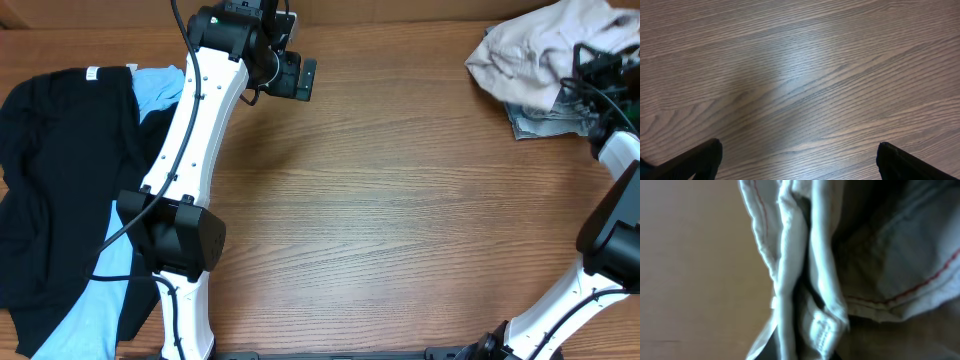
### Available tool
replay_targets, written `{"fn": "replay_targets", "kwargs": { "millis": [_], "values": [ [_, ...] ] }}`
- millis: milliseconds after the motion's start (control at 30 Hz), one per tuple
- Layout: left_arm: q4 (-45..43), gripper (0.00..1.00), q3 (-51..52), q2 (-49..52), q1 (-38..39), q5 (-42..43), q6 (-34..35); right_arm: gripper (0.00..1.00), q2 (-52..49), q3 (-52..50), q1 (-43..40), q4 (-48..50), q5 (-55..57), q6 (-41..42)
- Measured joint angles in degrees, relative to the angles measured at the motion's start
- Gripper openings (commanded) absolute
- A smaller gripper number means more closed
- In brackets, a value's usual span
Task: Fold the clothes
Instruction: 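Lift the folded shorts with the right gripper and carry them to back right, then lower the shorts onto the jeans at back right and open the right gripper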
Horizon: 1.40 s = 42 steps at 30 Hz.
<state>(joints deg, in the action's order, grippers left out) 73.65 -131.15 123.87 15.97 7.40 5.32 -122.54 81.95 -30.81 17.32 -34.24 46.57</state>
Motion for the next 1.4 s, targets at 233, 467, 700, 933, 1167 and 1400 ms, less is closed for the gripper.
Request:
{"fn": "replay_targets", "kwargs": {
  "millis": [233,467,700,933,1167,1400],
  "values": [
    [-0.5,1.00,0.0,0.0,0.0,0.0,0.0,0.64,0.0,0.6,-3.8,-13.3,-6.3,-6.5],
    [-0.9,1.00,0.0,0.0,0.0,0.0,0.0,0.72,0.8,0.8,-7.9,-32.8,-9.9,-15.7],
    [-1.3,1.00,0.0,0.0,0.0,-0.2,0.0,1.00,10.3,0.8,-8.4,-45.8,-4.0,-28.2],
    [-2.2,1.00,0.0,0.0,0.0,-0.2,-0.9,1.00,21.7,0.9,-7.2,-40.7,0.0,-37.9],
    [-3.2,1.00,0.0,0.0,0.0,-0.2,-1.1,1.00,21.8,1.0,1.2,-25.9,15.8,-46.5],
    [-4.7,1.00,0.0,0.0,0.0,-0.2,-1.1,1.00,16.3,1.0,9.7,-13.8,33.1,-53.6]
  ]
}}
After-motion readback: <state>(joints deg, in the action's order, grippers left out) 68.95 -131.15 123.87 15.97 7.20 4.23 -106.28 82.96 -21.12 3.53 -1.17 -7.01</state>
